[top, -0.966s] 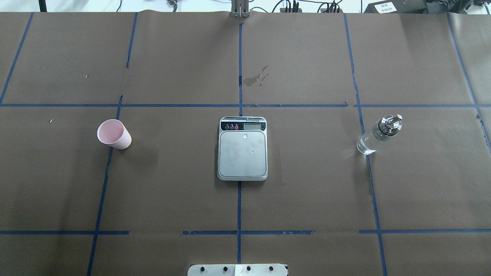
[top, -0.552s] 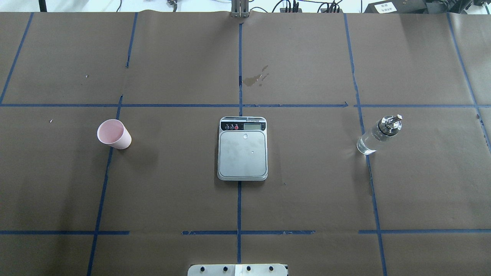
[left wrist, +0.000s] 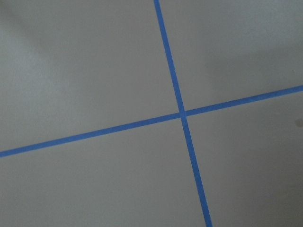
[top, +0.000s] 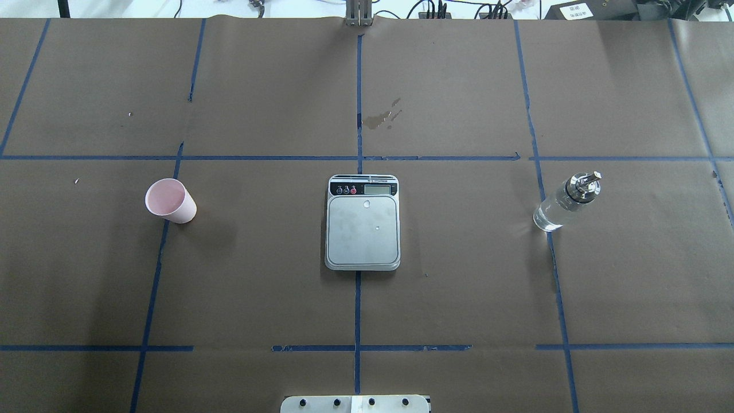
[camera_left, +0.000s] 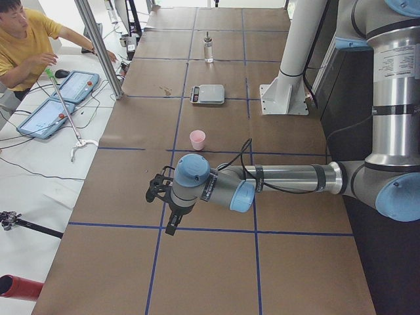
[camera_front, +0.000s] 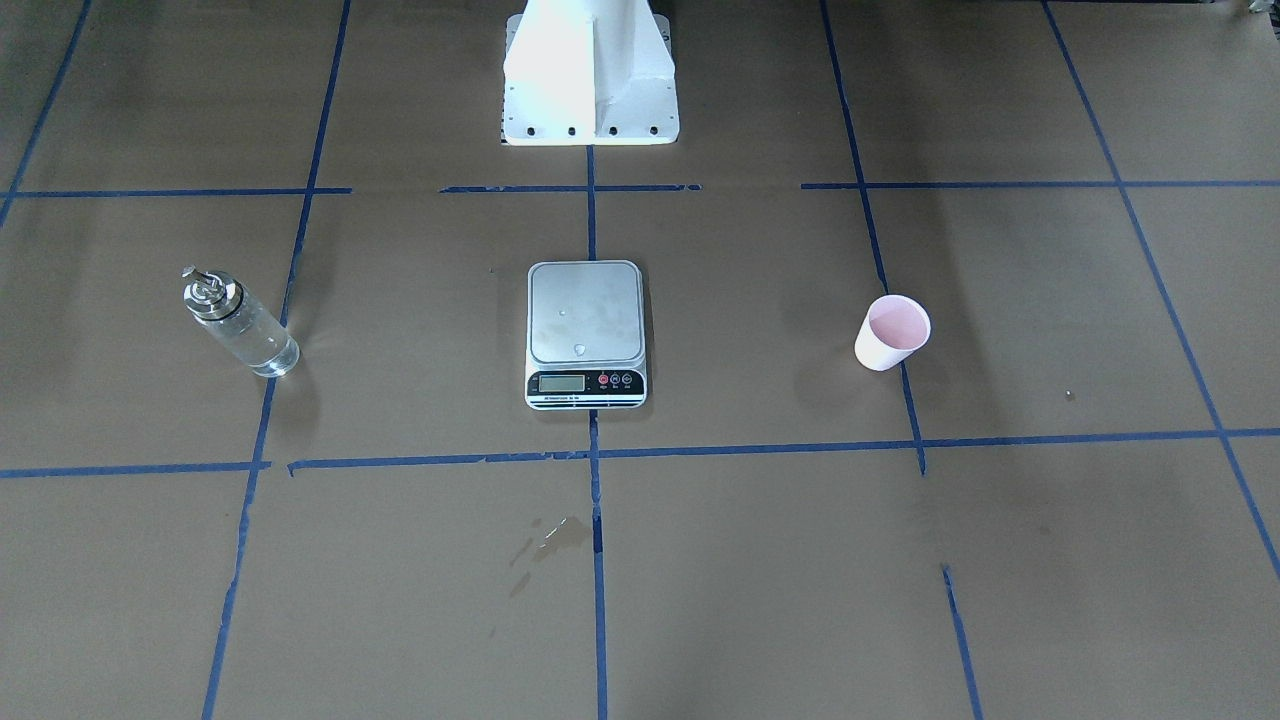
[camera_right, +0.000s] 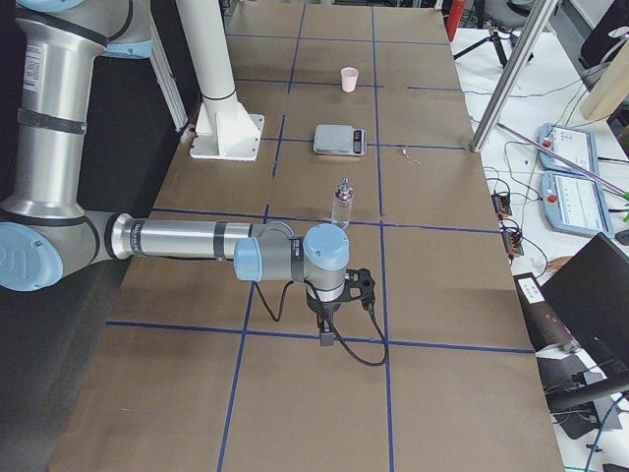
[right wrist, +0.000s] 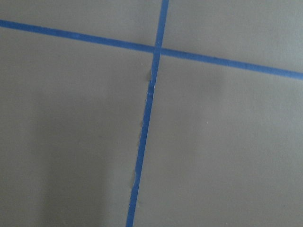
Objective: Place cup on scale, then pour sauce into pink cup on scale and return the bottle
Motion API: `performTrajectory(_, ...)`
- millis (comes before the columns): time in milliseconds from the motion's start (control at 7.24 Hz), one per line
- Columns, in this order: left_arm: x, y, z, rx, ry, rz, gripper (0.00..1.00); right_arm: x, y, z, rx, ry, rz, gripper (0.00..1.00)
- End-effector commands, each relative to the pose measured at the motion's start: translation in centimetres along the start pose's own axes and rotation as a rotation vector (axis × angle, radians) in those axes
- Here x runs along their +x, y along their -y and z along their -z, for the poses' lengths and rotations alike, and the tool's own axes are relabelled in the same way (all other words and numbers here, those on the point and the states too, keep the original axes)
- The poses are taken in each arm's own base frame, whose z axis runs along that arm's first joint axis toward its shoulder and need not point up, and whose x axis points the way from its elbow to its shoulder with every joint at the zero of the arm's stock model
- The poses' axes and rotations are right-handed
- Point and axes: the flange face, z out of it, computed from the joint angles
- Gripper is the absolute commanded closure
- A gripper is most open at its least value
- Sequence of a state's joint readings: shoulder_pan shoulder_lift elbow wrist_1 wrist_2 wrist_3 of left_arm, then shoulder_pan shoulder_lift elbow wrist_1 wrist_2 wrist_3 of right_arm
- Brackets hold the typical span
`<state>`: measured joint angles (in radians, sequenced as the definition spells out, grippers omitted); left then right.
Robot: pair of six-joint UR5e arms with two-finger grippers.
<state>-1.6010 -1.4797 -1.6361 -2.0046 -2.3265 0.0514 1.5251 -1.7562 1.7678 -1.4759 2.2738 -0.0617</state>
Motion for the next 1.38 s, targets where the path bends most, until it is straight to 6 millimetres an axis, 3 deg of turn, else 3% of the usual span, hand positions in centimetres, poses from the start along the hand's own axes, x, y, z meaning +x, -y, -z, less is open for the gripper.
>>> performTrajectory(0, 1.1, 3.2, 1.4, 0.212, 0.016, -0.199, 0.0, -1.6, 3.4, 2.2, 0.123, -0.009, 0.077, 0.0)
performTrajectory(138, 1.4, 4.2, 1.6, 0.26, 0.007, -0.228, 0.0, -2.0, 3.7, 2.5, 0.134, -0.002, 0.065, 0.0)
performTrajectory(414, 3.5, 4.9, 2.3, 0.299, -0.13, -0.116, 0.0, -2.8, 3.6, 2.7, 0.136, 0.076, 0.074, 0.0)
performTrajectory(552, 6.3, 4.8, 1.5, 0.356, -0.162, -0.2, 0.0, -3.9, 3.8, 3.5, 0.156, 0.124, 0.098, 0.0)
performTrajectory(690, 9.6, 4.2, -0.3, 0.321, -0.274, -0.178, 0.0, -3.9, 3.6, 3.4, 0.185, 0.126, 0.115, 0.0)
performTrajectory(828, 15.0, 5.1, -1.7, 0.273, -0.345, -0.101, 0.0, -4.0, 3.7, 3.6, 0.189, 0.129, 0.089, 0.0)
performTrajectory(1242, 29.8, 4.5, -6.7, 0.244, -0.337, 0.159, 0.0, -4.0, 3.5, 3.6, 0.187, 0.128, 0.081, 0.0)
